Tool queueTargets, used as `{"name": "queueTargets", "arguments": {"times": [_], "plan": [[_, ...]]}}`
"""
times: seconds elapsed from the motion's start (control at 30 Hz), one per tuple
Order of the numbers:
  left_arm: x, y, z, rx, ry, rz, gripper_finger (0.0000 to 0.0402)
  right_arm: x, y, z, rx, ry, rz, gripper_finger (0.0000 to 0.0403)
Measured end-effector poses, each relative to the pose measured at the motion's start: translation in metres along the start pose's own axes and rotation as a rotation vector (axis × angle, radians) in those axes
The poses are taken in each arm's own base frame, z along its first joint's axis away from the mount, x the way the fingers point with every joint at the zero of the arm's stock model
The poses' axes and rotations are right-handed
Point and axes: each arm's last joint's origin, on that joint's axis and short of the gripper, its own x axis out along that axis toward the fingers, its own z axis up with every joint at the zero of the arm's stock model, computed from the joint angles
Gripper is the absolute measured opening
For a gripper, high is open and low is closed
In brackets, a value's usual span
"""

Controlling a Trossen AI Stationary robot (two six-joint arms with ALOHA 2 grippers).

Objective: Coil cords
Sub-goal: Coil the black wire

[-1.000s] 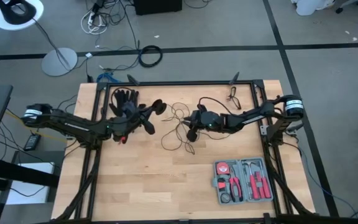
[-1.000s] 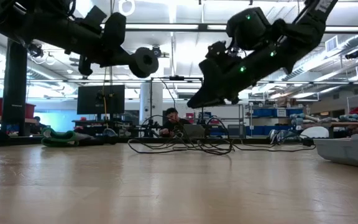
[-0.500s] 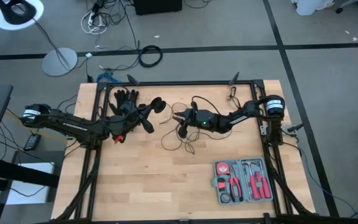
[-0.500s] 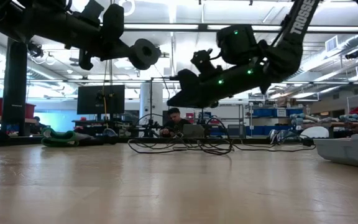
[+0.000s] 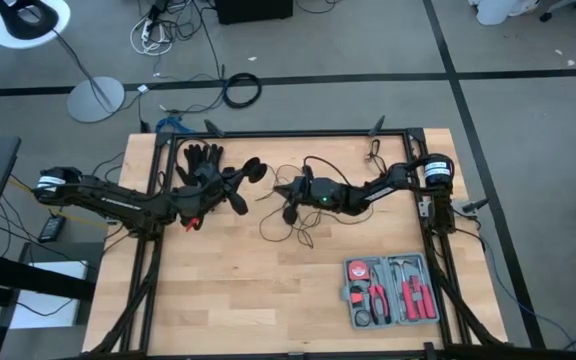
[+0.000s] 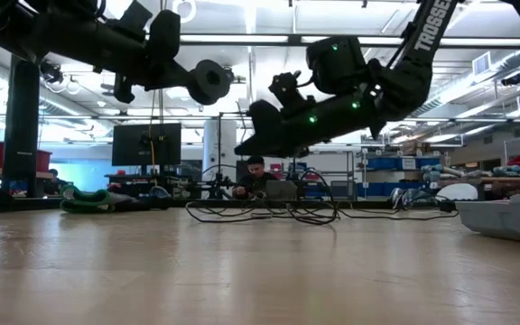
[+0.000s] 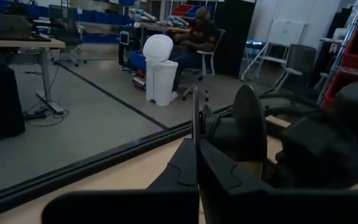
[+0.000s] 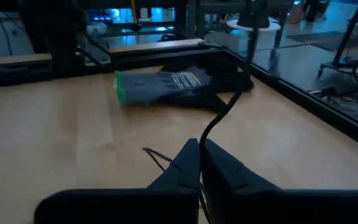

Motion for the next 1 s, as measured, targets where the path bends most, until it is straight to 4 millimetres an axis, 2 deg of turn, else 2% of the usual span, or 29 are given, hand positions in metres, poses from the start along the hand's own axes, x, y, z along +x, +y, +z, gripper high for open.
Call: {"name": "queueTargets", "arguments": {"times": [0.13,0.33,0.47,0.6,0.77,1.0], "plan": [[0.002,0.0,-0.002,-0.01,0.004,0.011,0.0,0.01,0.012,0.008,-0.031,0.081,0.061,0.0003],[0.008,0.001,-0.011,-0.062,0.026,0.031,0.0,0.04,0.032,0.01,-0.073,0.173,0.18,0.0002],[0.01,0.0,-0.017,-0.054,0.048,0.035,0.0,0.052,0.048,0.018,-0.128,0.16,0.244,0.0001],[0.012,-0.001,-0.026,-0.014,0.086,0.043,0.0,0.051,0.058,0.028,-0.19,0.125,0.264,0.0001],[0.015,-0.003,-0.036,0.023,0.14,0.001,0.0,0.045,0.058,0.041,-0.219,0.098,0.26,0.0001],[0.015,-0.003,-0.043,0.061,0.198,-0.031,0.0,0.044,0.054,0.041,-0.239,0.137,0.263,0.0]]}}
